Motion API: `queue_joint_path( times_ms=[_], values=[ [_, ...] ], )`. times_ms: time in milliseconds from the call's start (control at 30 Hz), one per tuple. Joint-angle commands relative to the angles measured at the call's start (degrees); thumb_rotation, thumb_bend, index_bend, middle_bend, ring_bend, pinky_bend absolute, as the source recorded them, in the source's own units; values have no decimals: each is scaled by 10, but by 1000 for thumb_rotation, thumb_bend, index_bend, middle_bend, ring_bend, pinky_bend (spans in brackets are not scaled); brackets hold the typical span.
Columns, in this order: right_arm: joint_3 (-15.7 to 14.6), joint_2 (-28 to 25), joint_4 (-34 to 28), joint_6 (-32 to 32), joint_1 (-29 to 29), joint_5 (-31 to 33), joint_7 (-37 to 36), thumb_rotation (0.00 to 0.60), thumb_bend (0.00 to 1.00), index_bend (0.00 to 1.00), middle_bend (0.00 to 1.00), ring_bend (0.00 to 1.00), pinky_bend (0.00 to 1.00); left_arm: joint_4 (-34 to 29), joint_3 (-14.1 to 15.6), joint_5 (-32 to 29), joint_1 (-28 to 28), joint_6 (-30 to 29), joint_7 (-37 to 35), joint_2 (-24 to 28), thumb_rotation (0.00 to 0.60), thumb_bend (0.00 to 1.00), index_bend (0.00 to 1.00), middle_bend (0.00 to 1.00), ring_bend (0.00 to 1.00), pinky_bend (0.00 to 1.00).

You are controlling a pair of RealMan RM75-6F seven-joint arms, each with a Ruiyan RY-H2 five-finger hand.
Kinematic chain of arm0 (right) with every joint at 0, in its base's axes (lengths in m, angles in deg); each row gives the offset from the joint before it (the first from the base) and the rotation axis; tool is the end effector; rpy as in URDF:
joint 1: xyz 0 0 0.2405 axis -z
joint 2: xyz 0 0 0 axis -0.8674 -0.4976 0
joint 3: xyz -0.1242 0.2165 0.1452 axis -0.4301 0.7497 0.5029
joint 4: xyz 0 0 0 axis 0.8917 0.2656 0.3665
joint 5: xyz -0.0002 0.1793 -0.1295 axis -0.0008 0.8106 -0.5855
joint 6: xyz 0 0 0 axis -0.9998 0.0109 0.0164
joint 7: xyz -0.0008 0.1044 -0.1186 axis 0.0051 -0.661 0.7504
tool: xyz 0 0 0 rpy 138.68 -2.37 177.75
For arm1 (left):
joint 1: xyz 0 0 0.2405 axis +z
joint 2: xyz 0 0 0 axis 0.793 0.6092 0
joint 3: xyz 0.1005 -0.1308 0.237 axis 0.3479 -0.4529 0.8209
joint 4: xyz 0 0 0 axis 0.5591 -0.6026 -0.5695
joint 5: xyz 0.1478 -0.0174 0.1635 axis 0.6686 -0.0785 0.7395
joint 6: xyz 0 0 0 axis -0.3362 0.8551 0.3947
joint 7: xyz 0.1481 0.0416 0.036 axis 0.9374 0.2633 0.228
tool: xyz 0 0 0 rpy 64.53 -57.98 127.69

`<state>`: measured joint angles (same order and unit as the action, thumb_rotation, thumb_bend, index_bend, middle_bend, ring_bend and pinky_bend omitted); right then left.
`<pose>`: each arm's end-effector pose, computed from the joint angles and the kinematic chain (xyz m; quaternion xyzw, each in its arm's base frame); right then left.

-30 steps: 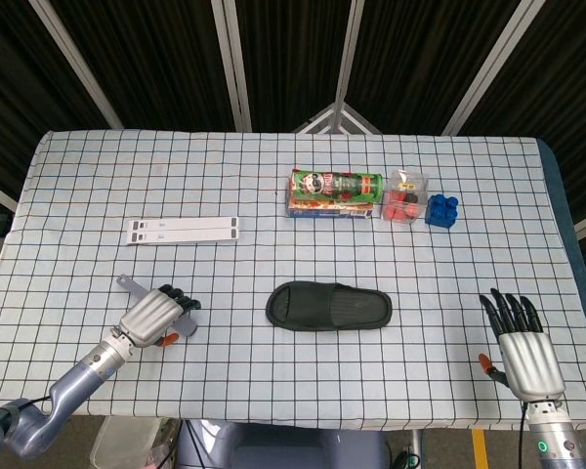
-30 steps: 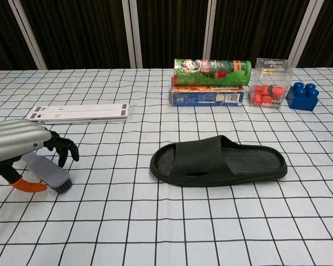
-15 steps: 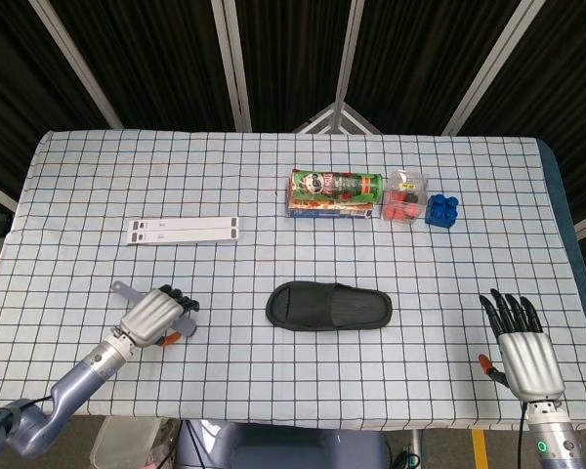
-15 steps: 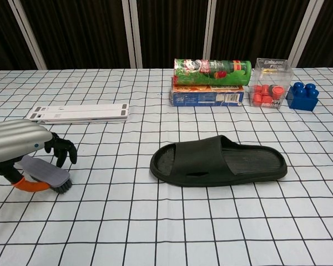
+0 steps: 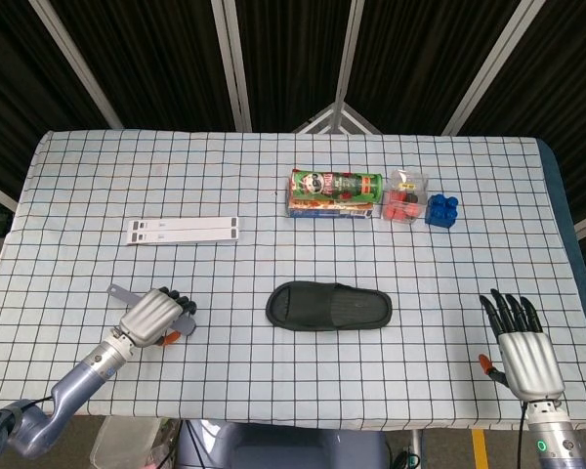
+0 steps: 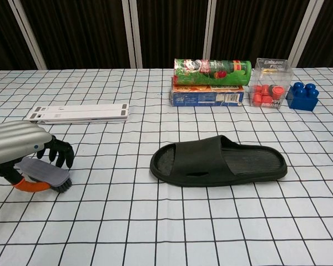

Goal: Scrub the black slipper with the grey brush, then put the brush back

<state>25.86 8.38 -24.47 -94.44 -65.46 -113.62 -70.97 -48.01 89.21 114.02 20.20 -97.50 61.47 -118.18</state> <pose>-0.3285 -0.1903 0.1178 0.6493 -0.3632 0.3169 0.5883 -0.2644 0.3035 -0.0218 -0.8380 -0.2766 -0.3016 0.3609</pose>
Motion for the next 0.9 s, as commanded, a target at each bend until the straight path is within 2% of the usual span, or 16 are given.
queue_joint_path(
  times_ms=[33,500,900],
  values=[
    [0,0,0,0,0,0,0,600,317,0,0,0,38,2,0,0,1,-3,2,-2,600,410,400,556,445,492],
    [-2,-2,-3,1,1,-2,0,600,317,0,0,0,38,11,3,-2,4,-8,8,-7,600,469,432,592,478,524],
    [-2,-4,-4,3,1,-2,-1,600,317,0,0,0,47,32,0,-1,10,-28,1,-22,600,580,512,686,569,617]
  ],
)
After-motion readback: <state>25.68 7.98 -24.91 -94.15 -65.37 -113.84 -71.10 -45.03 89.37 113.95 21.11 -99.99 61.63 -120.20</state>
